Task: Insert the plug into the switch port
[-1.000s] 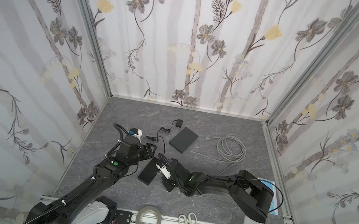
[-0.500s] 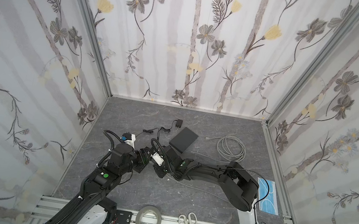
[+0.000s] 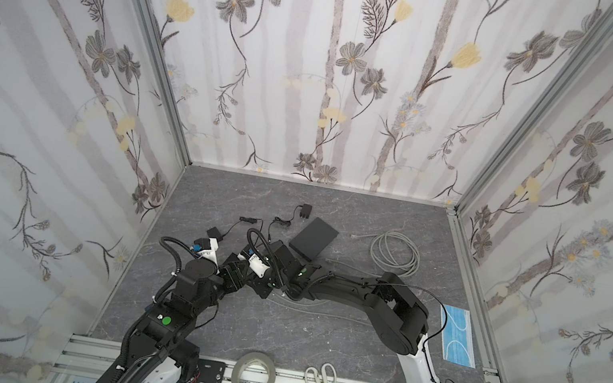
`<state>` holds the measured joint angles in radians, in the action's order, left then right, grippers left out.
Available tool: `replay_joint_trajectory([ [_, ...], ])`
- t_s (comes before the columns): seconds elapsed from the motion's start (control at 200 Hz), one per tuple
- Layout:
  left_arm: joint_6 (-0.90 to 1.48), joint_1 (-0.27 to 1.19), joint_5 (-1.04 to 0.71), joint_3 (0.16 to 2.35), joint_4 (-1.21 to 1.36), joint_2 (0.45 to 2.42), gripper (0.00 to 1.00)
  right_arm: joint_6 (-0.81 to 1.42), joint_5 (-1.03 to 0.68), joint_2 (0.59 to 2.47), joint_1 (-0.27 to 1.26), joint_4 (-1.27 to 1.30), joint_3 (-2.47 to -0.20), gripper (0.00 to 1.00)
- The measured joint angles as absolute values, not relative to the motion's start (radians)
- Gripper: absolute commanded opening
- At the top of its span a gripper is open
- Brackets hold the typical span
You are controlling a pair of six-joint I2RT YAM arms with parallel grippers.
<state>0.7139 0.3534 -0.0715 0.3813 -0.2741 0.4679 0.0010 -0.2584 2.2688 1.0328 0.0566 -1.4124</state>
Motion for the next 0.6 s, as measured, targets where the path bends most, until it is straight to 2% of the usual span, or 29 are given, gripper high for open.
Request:
replay_joint_trajectory([
  [0.14, 0.715, 0.353, -0.072, 0.341, -0.278, 0.456, 0.65, -0.001, -0.235, 2.072, 1.002, 0.101, -1.197, 0.3],
  [0.175, 0.716, 0.353, -0.076, 0.33, -0.27, 0.467, 0.67, 0.001, -0.223, 2.012, 0.999, 0.119, -1.133, 0.44],
  [0.18, 0.716, 0.353, -0.076, 0.329, -0.269, 0.468, 0.67, 0.002, -0.22, 2.001, 0.999, 0.123, -1.12, 0.49],
  [0.19, 0.717, 0.353, -0.079, 0.326, -0.264, 0.472, 0.68, 0.004, -0.22, 1.983, 0.999, 0.128, -1.101, 0.79],
  [0.195, 0.718, 0.353, -0.08, 0.326, -0.263, 0.473, 0.68, 0.005, -0.22, 1.976, 0.999, 0.13, -1.093, 0.89],
  [0.205, 0.719, 0.353, -0.082, 0.323, -0.258, 0.479, 0.69, 0.009, -0.216, 1.956, 0.999, 0.134, -1.073, 0.97],
  [0.215, 0.72, 0.353, -0.084, 0.321, -0.254, 0.483, 0.7, 0.011, -0.21, 1.938, 0.999, 0.142, -1.054, 0.99],
  [0.255, 0.727, 0.353, -0.093, 0.313, -0.234, 0.506, 0.8, 0.019, -0.196, 1.868, 0.997, 0.166, -0.98, 1.0],
  [0.29, 0.731, 0.353, -0.104, 0.309, -0.213, 0.533, 0.98, 0.026, -0.194, 1.805, 0.994, 0.19, -0.913, 1.0],
  [0.3, 0.731, 0.353, -0.107, 0.308, -0.206, 0.542, 1.0, 0.029, -0.192, 1.792, 0.992, 0.193, -0.899, 1.0],
  [0.435, 0.74, 0.353, -0.14, 0.309, -0.117, 0.671, 1.0, 0.098, -0.113, 1.542, 0.961, 0.269, -0.652, 1.0],
  [0.6, 0.74, 0.354, -0.151, 0.336, -0.024, 0.829, 1.0, 0.294, 0.093, 1.29, 0.907, 0.361, -0.419, 1.0],
])
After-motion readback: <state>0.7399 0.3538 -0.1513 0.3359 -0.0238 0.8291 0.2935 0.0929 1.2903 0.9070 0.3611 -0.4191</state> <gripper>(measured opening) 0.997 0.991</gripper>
